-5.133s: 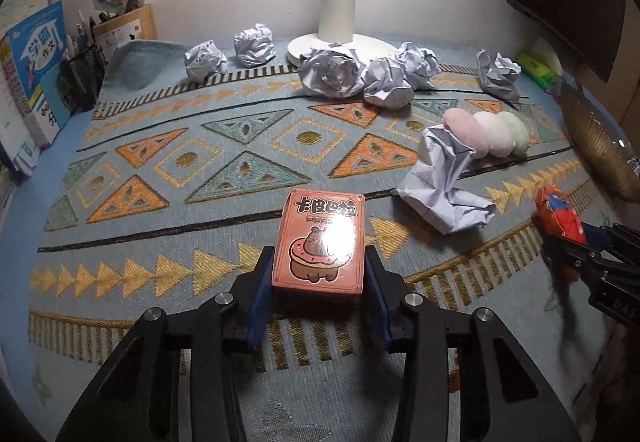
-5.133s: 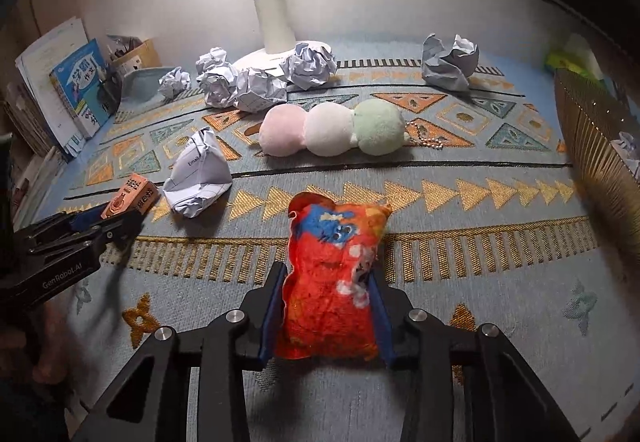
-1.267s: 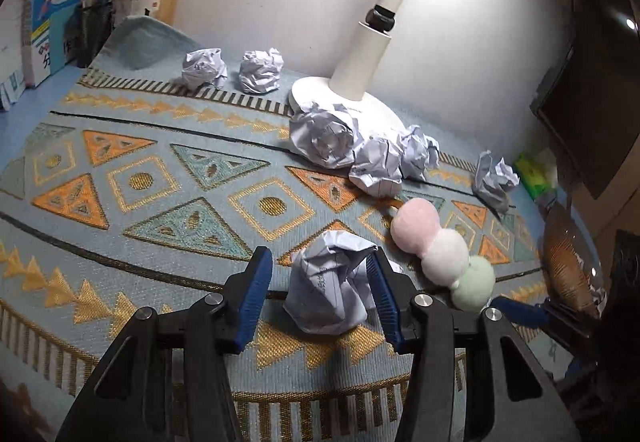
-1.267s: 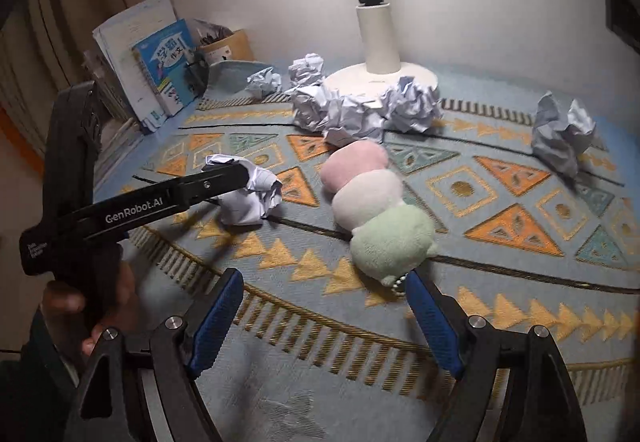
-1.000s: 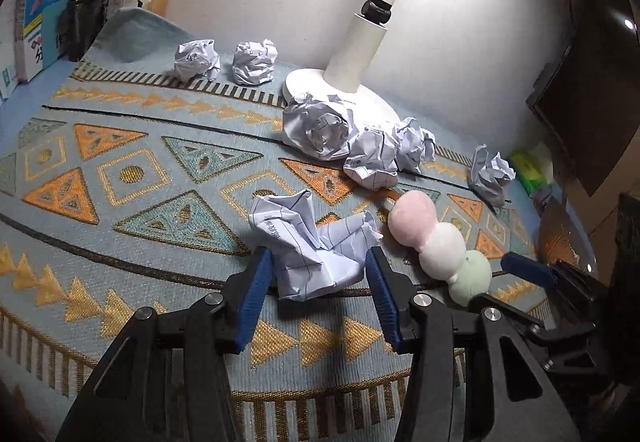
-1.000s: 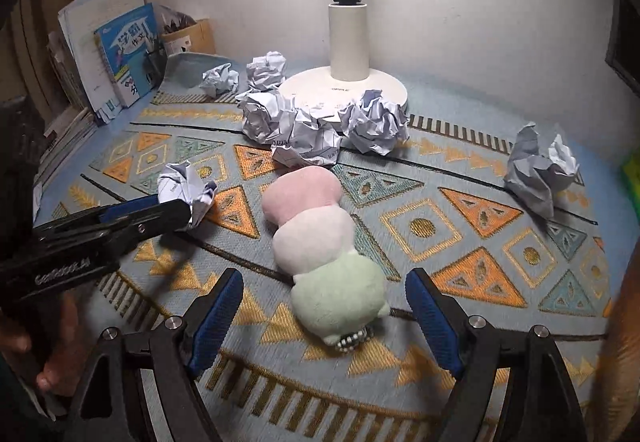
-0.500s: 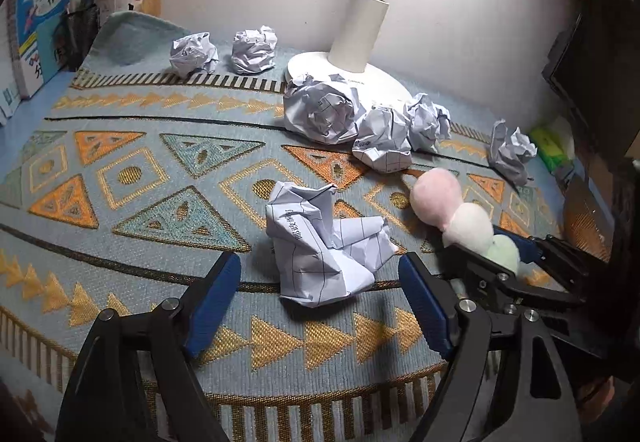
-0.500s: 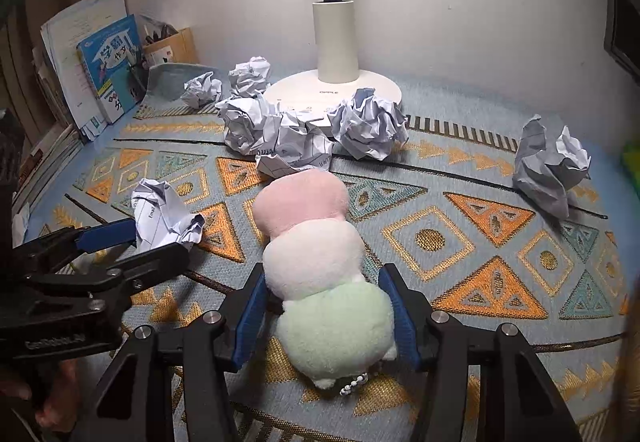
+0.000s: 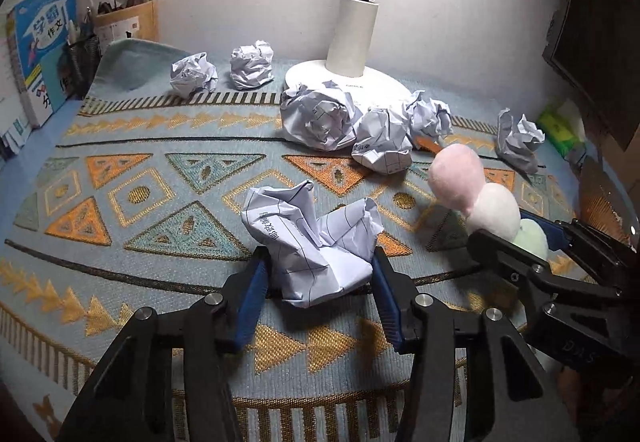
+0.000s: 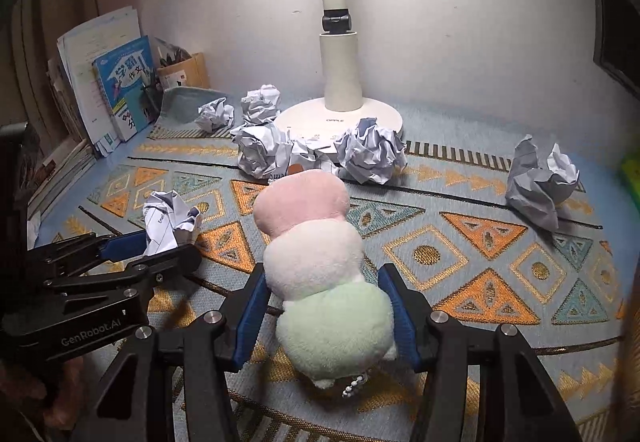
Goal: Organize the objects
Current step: 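Carry the plush and paper ball to the glass bowl and release both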
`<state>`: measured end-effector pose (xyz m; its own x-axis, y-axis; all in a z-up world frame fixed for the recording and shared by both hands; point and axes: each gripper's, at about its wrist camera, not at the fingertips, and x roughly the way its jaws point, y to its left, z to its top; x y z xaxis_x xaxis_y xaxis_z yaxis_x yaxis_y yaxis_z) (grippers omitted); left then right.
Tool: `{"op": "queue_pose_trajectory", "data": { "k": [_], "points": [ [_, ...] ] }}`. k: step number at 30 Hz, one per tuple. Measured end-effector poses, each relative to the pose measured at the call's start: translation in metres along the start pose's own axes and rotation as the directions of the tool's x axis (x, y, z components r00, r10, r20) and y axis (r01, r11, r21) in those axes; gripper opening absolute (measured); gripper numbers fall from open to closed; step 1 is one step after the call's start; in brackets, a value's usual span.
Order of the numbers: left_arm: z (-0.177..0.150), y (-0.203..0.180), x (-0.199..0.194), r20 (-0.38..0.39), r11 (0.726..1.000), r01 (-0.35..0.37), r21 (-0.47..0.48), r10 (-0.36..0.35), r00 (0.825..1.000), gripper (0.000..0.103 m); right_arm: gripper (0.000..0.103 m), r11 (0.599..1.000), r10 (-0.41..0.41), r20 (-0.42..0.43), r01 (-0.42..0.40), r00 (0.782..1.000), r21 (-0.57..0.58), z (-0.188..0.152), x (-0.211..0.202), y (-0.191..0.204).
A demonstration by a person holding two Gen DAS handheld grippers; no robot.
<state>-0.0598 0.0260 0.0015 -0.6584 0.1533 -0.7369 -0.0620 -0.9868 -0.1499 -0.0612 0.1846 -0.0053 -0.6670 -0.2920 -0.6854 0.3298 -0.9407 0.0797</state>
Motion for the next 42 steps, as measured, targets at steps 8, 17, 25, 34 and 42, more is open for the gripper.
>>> {"op": "queue_pose_trajectory", "data": {
  "k": [8,17,25,34,42],
  "points": [
    [-0.005,-0.011,-0.006,0.047,0.998,0.011,0.063,-0.014,0.999,0.047,0.054,1.0,0.014,-0.054,-0.013,0.998,0.013,-0.005,-0.002,0.0],
    [-0.014,-0.057,-0.042,0.08,0.982,0.144,0.122,-0.154,0.985,0.047,0.054,0.992,0.027,0.075,-0.036,0.997,0.123,-0.032,-0.126,-0.029],
    [0.017,-0.179,-0.107,0.146,0.903,0.317,0.29,-0.369,0.918,0.047,0.054,0.933,-0.155,0.229,0.066,0.961,0.353,-0.016,-0.271,-0.122],
    [0.046,-0.286,-0.112,0.084,0.8,0.492,0.343,-0.548,0.832,0.047,0.054,0.827,-0.386,0.157,0.266,0.909,0.495,-0.02,-0.307,-0.198],
    [0.034,-0.319,-0.054,-0.015,0.792,0.535,0.295,-0.556,0.831,0.048,0.056,0.777,-0.317,0.05,0.229,0.947,0.586,-0.043,-0.27,-0.237]
  ]
}}
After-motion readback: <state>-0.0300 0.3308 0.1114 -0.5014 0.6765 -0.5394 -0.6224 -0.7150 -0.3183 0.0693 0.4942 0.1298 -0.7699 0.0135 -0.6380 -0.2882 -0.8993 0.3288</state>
